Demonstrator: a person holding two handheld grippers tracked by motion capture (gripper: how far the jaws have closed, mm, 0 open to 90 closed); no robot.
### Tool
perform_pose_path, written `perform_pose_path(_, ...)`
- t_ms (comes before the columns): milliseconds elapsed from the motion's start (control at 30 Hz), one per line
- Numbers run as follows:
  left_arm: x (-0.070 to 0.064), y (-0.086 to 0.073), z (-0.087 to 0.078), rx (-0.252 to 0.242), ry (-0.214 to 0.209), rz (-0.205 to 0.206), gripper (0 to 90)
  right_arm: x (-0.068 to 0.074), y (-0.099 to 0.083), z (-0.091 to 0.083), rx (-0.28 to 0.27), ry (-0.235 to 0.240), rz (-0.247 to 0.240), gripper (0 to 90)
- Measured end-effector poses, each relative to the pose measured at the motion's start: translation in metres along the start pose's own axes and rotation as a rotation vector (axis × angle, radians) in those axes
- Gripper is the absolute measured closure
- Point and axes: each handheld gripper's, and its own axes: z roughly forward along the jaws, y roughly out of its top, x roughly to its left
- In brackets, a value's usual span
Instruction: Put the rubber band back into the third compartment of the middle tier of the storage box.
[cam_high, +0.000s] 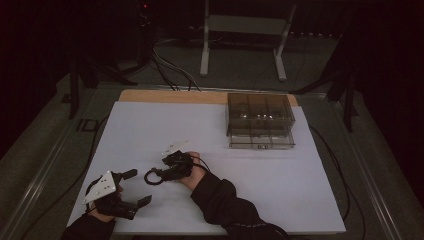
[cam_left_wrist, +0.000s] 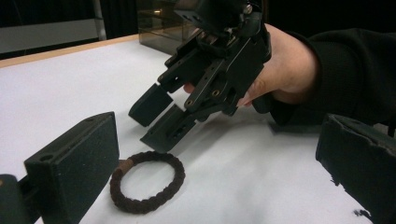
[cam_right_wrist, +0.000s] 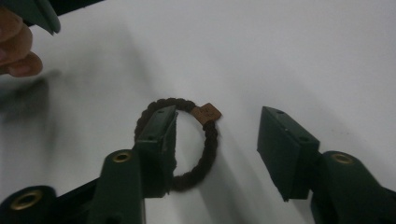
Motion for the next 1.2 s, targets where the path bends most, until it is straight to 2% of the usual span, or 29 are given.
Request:
perform_pose_path(300,0.000,0.000,0.000,0.004,-0.003,0.003,0.3,0.004,0.000,0.011,0.054,-0.024,-0.013,63.1)
perform_pose_path(367,0.000,0.000,0.000,0.003,-0.003,0.001,0.3,0.004,0.000,0.013,0.064,-0.032,-0.035,65.7)
perform_pose_path(600,0.000,-0.001,0.001,0.004,-0.003,-0.001,0.3,0.007,0.000,0.017,0.080,-0.049,-0.053,72.8)
perform_pose_path(700,0.000,-0.001,0.001,0.008,-0.005,0.002,0.3,0.008,0.001,0.018,0.089,-0.069,-0.081,75.8)
perform_pose_path(900,0.000,-0.001,0.001,0.008,-0.006,0.001,0.3,0.010,0.003,0.018,0.100,-0.088,-0.103,83.0)
perform_pose_path(1200,0.000,-0.001,0.001,0.008,-0.007,-0.002,0.3,0.007,0.005,0.013,0.089,-0.074,-0.075,86.1)
